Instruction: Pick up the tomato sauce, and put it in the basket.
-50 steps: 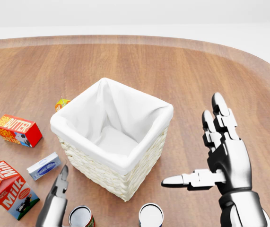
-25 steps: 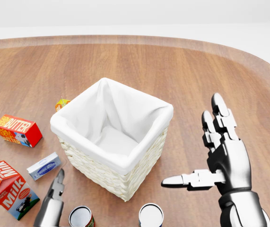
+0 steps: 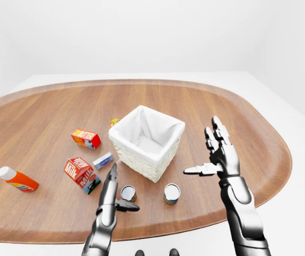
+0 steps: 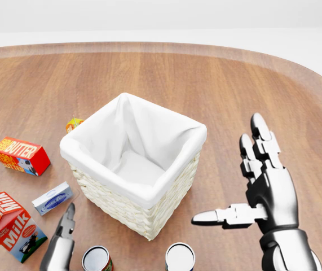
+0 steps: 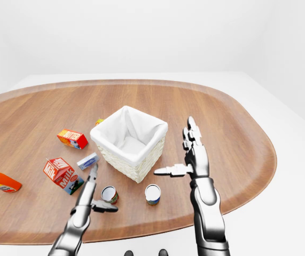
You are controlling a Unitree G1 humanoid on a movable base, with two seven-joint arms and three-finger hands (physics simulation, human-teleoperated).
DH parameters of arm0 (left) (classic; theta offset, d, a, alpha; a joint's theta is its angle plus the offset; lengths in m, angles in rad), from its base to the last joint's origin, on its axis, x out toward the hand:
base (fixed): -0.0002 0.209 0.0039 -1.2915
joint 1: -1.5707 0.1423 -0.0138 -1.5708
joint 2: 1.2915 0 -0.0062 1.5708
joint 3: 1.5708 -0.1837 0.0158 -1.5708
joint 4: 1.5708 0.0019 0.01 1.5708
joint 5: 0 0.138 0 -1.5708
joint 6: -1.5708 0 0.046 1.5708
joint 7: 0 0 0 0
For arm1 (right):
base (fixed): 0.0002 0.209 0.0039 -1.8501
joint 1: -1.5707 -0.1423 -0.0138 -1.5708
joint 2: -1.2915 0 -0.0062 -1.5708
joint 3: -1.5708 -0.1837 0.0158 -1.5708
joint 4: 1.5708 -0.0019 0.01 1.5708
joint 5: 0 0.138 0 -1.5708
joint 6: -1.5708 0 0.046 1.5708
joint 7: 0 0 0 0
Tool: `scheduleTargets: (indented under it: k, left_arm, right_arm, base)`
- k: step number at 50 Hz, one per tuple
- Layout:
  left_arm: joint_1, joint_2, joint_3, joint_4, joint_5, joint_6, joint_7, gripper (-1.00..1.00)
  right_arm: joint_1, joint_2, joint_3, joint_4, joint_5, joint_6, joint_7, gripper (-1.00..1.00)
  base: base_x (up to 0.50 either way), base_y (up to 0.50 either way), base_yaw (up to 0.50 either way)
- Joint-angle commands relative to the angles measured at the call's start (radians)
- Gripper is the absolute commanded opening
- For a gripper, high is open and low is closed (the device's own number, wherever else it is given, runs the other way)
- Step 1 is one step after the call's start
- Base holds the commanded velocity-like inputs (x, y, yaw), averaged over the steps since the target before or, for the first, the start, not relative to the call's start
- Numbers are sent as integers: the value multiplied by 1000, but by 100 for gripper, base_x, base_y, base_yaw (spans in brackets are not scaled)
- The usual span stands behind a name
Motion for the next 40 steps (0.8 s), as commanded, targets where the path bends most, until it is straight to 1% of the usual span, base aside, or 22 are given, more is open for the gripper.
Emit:
scheduleTargets:
  k: [1, 5, 7, 11, 12, 13, 14, 20, 21, 24, 26, 27, 32, 36, 37, 38, 39, 40]
  left_arm:
    - [-23, 4, 5, 35, -7, -5, 5, 100]
    - [-27, 5, 8, 26, -9, 0, 1, 100]
    - [-22, 5, 9, 1, -9, 17, -8, 100]
    - [-34, 6, 8, 35, -8, 4, 3, 100]
    - [-32, 5, 7, 29, -6, 9, 2, 100]
    - [-39, 6, 6, 52, -5, -3, 9, 100]
    - [-43, 7, 6, 63, -5, -5, 12, 100]
    - [-51, 6, 4, 69, -3, -2, 13, 100]
    - [-48, 3, 1, 56, 1, 8, 10, 100]
    - [-52, 1, -3, 67, 5, 5, 16, 100]
    - [-61, 0, -6, 91, 7, -5, 24, 100]
    - [-61, 1, -6, 93, 7, -5, 25, 100]
    - [-59, -2, -10, 82, 13, 6, 23, 100]
    - [-61, -4, -15, 87, 20, 8, 28, 100]
    - [-59, -5, -16, 81, 21, 12, 26, 100]
    - [-62, -5, -16, 87, 22, 10, 28, 100]
    - [-69, -3, -16, 109, 21, -3, 34, 100]
    - [-71, -4, -16, 116, 20, -5, 36, 100]
  right_arm:
    - [5, 1, 3, -1, -3, 0, 1, 100]
    - [6, 2, 4, 5, -4, 0, 3, 100]
    - [7, 2, 4, 3, -4, 0, 2, 100]
    - [7, 2, 4, 2, -4, 0, 3, 100]
    - [6, 2, 5, 3, -5, 0, 2, 100]
    - [8, 2, 5, 2, -5, 0, 3, 100]
    - [9, 2, 5, 0, -5, 0, 3, 100]
    - [7, 2, 5, 1, -5, 0, 3, 100]
    - [6, 2, 5, 3, -5, 0, 3, 100]
    - [10, 3, 6, 0, -6, 0, 4, 100]
    - [10, 2, 5, -1, -5, 0, 4, 100]
    - [10, 2, 5, -1, -5, 0, 4, 100]
    - [10, 2, 5, -3, -6, 0, 4, 100]
    - [10, 3, 6, 0, -6, 0, 4, 100]
    - [9, 3, 6, 1, -6, 0, 4, 100]
    - [9, 3, 6, 3, -7, 0, 4, 100]
    - [9, 3, 6, 4, -7, 0, 4, 100]
    - [10, 3, 6, 2, -6, 0, 4, 100]
  base:
    - [0, 0, 0]
    - [0, 0, 0]
    - [0, 0, 0]
    - [0, 0, 0]
    - [0, 0, 0]
    - [0, 0, 0]
    - [0, 0, 0]
    - [0, 0, 0]
    - [0, 0, 0]
    - [0, 0, 0]
    - [0, 0, 0]
    - [0, 0, 0]
    - [0, 0, 0]
    - [0, 0, 0]
    - [0, 0, 0]
    - [0, 0, 0]
    - [0, 0, 0]
    - [0, 0, 0]
